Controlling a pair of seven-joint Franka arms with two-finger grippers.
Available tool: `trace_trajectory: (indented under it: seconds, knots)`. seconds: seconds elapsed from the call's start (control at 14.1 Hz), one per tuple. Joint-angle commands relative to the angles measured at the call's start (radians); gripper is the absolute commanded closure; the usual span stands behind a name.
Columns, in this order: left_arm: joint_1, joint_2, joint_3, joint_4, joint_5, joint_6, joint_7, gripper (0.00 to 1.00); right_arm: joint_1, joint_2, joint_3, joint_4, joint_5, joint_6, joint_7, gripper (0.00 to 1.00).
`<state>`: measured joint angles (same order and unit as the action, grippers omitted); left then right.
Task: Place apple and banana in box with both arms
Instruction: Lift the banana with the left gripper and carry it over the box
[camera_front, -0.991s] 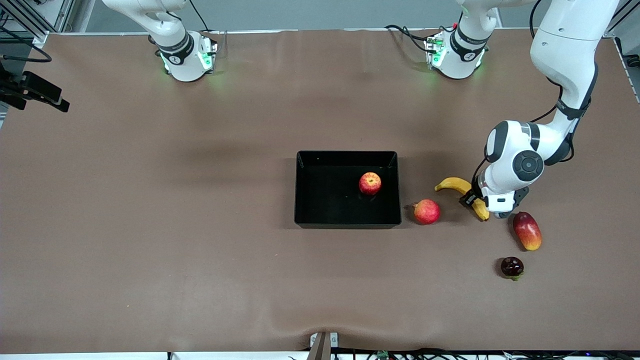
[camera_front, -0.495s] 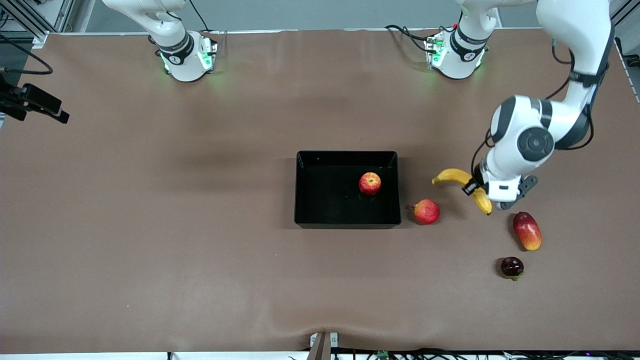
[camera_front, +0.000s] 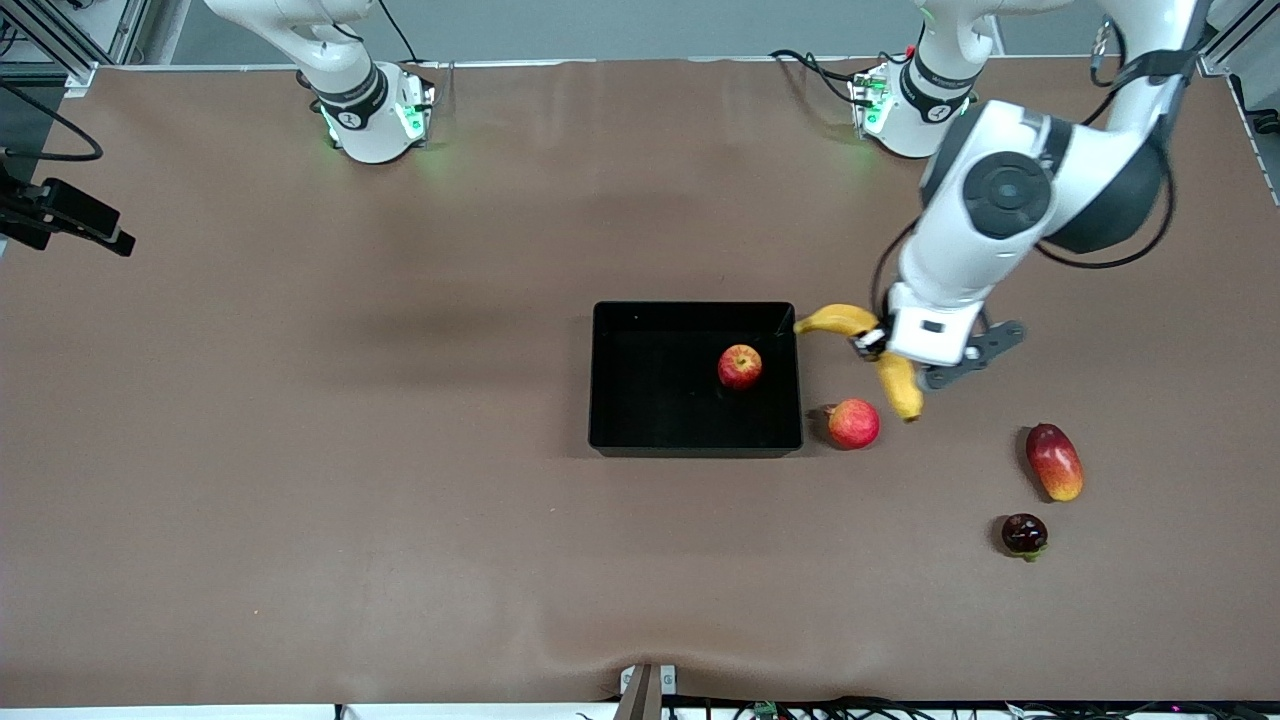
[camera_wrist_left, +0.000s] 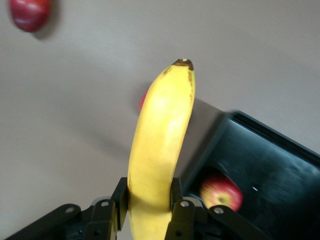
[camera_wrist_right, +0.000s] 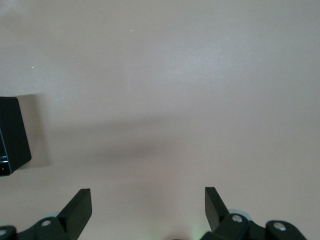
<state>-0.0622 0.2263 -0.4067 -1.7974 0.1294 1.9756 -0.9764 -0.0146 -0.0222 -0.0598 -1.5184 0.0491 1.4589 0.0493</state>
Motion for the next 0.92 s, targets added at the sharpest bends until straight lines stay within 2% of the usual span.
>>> trace_trajectory:
  seconds: [0.0,0.21,0.57,0.85]
  knots:
    - [-0.117,0.157,0.002,0.151,0.035,-0.027,-0.082,1.00,-0.016,-0.004,0.009,-0.002,-0.015,0.009,-0.008,0.00]
    - [-0.203,0.295,0.000,0.279,0.107,-0.026,-0.165,1.00,-0.008,-0.005,0.012,-0.002,-0.023,0.015,0.000,0.00]
    - [-0.280,0.424,0.008,0.348,0.162,-0.014,-0.169,1.00,-0.010,-0.005,0.012,-0.002,-0.023,0.017,0.000,0.00]
    - [-0.338,0.459,0.011,0.371,0.165,-0.011,-0.169,1.00,-0.012,-0.005,0.012,0.000,-0.023,0.020,0.000,0.00]
